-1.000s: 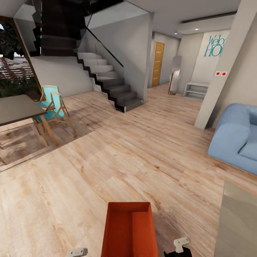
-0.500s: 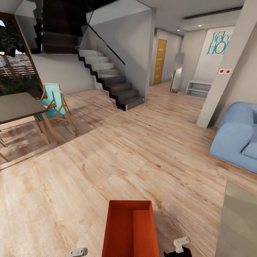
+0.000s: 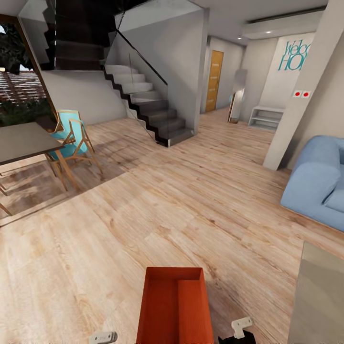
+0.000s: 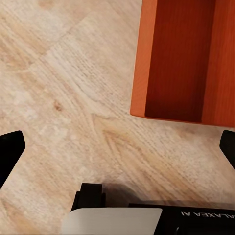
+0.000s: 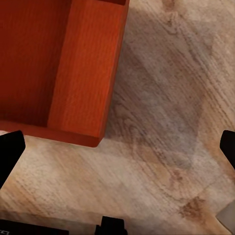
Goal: Move the two storage containers from the living room to the garage. In the garage, place one container on the floor and stack the other container on top of it (either order is fine).
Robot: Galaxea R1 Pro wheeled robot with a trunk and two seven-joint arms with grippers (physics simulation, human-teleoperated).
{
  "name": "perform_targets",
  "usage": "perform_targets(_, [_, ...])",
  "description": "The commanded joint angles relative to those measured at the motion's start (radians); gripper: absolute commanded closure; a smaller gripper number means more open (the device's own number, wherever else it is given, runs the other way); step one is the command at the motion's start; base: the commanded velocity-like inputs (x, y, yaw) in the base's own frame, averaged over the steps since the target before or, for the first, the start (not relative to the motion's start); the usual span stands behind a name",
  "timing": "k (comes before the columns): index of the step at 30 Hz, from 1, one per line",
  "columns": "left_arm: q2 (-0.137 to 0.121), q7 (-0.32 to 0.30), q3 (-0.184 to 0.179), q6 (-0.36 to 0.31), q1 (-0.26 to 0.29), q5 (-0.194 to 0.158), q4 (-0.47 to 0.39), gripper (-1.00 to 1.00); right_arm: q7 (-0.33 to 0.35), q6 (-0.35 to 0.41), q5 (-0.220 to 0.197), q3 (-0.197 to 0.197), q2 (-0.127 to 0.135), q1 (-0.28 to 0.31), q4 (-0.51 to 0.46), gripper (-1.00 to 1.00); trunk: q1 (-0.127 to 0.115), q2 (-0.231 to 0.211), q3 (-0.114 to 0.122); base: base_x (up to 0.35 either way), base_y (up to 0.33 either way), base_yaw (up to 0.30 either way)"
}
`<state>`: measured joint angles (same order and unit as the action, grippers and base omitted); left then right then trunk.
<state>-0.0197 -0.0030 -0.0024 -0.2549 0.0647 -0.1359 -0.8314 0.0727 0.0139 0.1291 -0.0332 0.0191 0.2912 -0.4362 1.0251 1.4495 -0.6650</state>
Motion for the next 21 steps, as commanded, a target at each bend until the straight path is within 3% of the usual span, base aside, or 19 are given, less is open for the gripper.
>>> perform_targets(1, [-0.001,0.0,0.0,-0.006,0.0,-0.01,-0.002,-1.0,0.001,0.001,0.009,-0.002,0.0,0.0,-0.001,-1.0,0.0,0.0,-0.002,0.0,0.0,0.0])
perform_targets(21, [0.002,-0.003,-0.001,-0.009,0.0,-0.016,-0.003,-1.0,0.001,0.001,0.01,0.004,0.001,0.0,-0.001,-1.0,0.0,0.0,-0.035,0.0,0.0,0.0])
